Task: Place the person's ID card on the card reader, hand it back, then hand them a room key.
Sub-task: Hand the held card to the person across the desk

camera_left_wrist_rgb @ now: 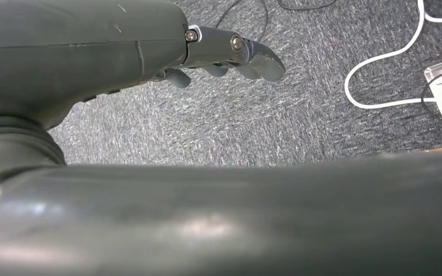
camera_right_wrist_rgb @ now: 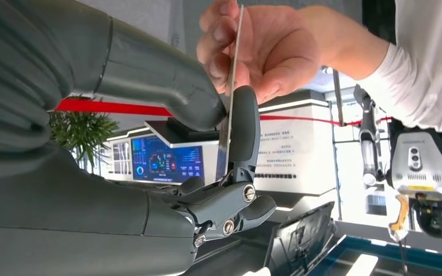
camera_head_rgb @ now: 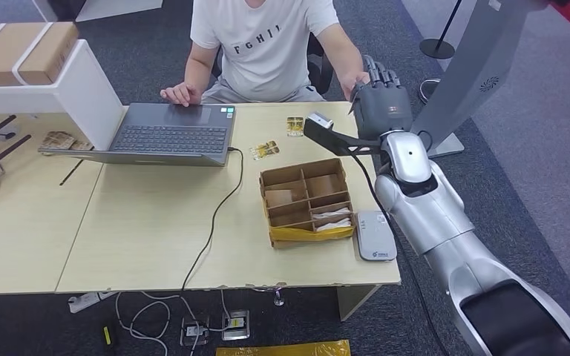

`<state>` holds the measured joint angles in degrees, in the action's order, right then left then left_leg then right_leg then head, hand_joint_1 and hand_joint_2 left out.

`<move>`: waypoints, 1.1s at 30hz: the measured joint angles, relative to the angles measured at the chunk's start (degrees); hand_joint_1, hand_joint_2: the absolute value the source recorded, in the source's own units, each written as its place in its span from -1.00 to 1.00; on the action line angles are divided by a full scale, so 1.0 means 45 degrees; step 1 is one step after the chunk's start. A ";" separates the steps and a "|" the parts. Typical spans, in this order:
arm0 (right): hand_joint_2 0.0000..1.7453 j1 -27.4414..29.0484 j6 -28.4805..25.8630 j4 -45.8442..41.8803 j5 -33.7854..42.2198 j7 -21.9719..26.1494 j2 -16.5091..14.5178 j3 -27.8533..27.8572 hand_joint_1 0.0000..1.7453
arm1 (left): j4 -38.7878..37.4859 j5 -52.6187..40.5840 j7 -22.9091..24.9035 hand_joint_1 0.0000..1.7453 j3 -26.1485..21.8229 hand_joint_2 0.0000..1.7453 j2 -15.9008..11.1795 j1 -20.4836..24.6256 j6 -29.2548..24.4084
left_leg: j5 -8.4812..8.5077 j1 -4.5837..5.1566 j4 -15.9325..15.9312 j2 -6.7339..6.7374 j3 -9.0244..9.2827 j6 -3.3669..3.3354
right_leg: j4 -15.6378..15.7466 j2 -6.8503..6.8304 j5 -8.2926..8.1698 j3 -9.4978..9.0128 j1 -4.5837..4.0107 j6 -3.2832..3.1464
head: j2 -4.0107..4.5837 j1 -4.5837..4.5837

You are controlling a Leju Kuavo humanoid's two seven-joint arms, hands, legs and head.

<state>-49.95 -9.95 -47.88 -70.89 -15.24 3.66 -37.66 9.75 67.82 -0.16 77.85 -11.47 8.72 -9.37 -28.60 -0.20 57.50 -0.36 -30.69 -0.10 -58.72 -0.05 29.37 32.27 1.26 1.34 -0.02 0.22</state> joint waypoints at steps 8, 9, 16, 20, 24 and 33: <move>1.00 0.0015 -0.0671 0.0732 0.0271 -0.0044 -0.0108 -0.0022 -1.00 | -0.0005 0.0135 0.0011 -1.00 0.0006 -1.00 -0.0024 -0.0006 -0.0015 | 0.0002 0.0000 0.0002 0.0002 0.0002 0.0003 | 0.0002 0.0003 -0.0001 0.0003 0.0000 0.0000 | 0.0000 -0.0001; 1.00 0.0026 -0.0698 0.0823 0.0353 -0.0043 -0.0106 -0.0013 -1.00 | -0.0005 0.0135 0.0011 -1.00 0.0006 -1.00 -0.0024 -0.0006 -0.0027 | 0.0002 0.0000 0.0002 0.0002 0.0002 0.0003 | 0.0002 0.0003 -0.0001 0.0003 0.0000 0.0000 | 0.0000 -0.0001; 1.00 0.0081 -0.1241 0.1203 0.0919 0.0091 -0.0044 0.0113 -1.00 | -0.0005 0.0096 -0.0027 -1.00 0.0010 -1.00 -0.0024 -0.0006 -0.0048 | 0.0002 0.0000 0.0003 0.0005 0.0004 0.0003 | 0.0002 0.0008 -0.0002 0.0010 0.0000 -0.0001 | 0.0000 0.0000; 1.00 0.0095 -0.1728 0.1241 0.1010 0.0082 0.0158 0.0268 -1.00 | -0.0005 0.0126 -0.0101 -1.00 0.0011 -1.00 -0.0024 -0.0008 -0.0073 | 0.0002 0.0000 0.0004 0.0006 0.0005 0.0003 | 0.0002 0.0007 -0.0002 0.0010 0.0000 -0.0001 | 0.0000 0.0001; 1.00 0.0087 -0.1923 0.1241 0.1223 -0.0073 0.0569 0.0530 -1.00 | -0.0004 0.0228 -0.0115 -1.00 0.0011 -1.00 -0.0023 -0.0014 -0.0102 | 0.0002 0.0002 0.0009 0.0002 0.0006 0.0003 | 0.0006 0.0002 -0.0003 0.0007 0.0001 0.0000 | 0.0000 0.0001; 1.00 0.0099 -0.1035 0.1054 0.2452 0.0278 0.2623 0.1617 -1.00 | -0.0005 0.0450 0.0079 -1.00 0.0011 -1.00 -0.0024 -0.0089 -0.0090 | -0.0002 0.0008 0.0023 0.0005 -0.0004 0.0002 | 0.0011 0.0005 -0.0010 0.0013 0.0008 0.0005 | 0.0000 0.0002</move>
<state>-49.51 -14.61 -43.13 -59.85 -13.99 15.46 -30.38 9.73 69.84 0.20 77.90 -11.58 8.32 -9.77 -28.61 -0.16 57.61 -0.34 -30.71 -0.09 -58.67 -0.03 29.33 32.32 1.30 1.37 -0.02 0.23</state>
